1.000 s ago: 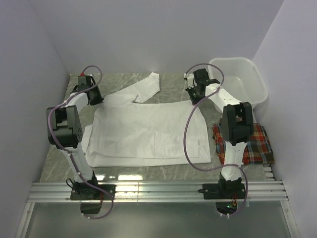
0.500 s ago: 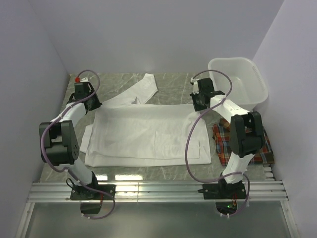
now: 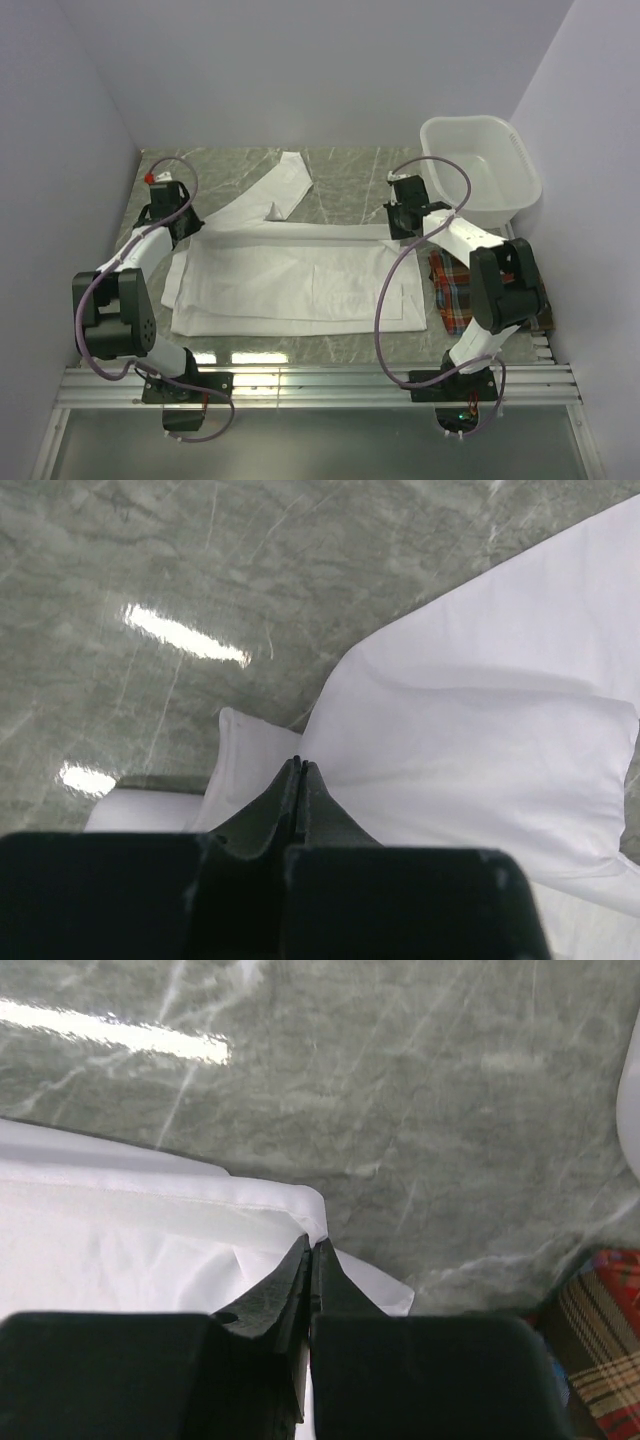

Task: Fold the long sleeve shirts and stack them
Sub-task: Fold the shirt

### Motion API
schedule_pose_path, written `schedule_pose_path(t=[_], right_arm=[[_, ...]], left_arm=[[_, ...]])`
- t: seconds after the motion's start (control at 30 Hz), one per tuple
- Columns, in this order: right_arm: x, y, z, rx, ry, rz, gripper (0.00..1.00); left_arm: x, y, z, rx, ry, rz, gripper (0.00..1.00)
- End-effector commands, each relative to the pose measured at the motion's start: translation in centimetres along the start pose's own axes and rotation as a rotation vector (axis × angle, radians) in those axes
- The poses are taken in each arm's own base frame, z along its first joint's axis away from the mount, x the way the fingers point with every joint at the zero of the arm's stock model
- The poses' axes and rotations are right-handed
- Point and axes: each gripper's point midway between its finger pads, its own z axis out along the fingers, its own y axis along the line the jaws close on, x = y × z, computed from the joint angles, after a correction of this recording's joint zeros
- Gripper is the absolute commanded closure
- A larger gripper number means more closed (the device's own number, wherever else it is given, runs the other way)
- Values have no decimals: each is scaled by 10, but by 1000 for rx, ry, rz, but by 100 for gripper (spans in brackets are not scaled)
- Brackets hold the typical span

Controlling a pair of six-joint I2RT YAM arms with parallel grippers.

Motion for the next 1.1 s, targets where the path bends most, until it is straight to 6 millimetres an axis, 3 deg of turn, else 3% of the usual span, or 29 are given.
schedule_pose_path(t=[0.0, 0.17, 0.33, 0.4, 0.57, 0.73, 0.8, 0.9, 0.97, 1.07], right_arm=[[0, -17, -11, 101, -37, 73, 100], [16, -13, -11, 93, -3, 104, 95], [14, 5, -19, 19, -24, 96, 83], [13, 13, -22, -15, -29, 83, 77], [17, 31, -30, -57, -25, 15, 77], [24, 49, -43, -144, -27, 33, 64], [29, 50, -47, -162, -22, 43, 58], [44, 48, -53, -154, 17, 58, 58], [50, 39, -56, -99, 42, 94, 59], [44, 31, -66, -55, 11, 178, 58]], left_arm=[[-4, 9, -10, -47, -42, -43, 100], [19, 14, -15, -63, 1, -89, 100], [39, 21, -16, -85, 54, -101, 100], [42, 19, -17, -72, 61, -105, 100], [41, 17, -23, -55, 45, -104, 99], [46, 22, -21, -78, 54, -101, 99], [50, 25, -21, -94, 61, -105, 98], [52, 33, -22, -134, 63, -119, 96], [55, 38, -24, -165, 69, -135, 90], [50, 39, -29, -184, 50, -155, 79]])
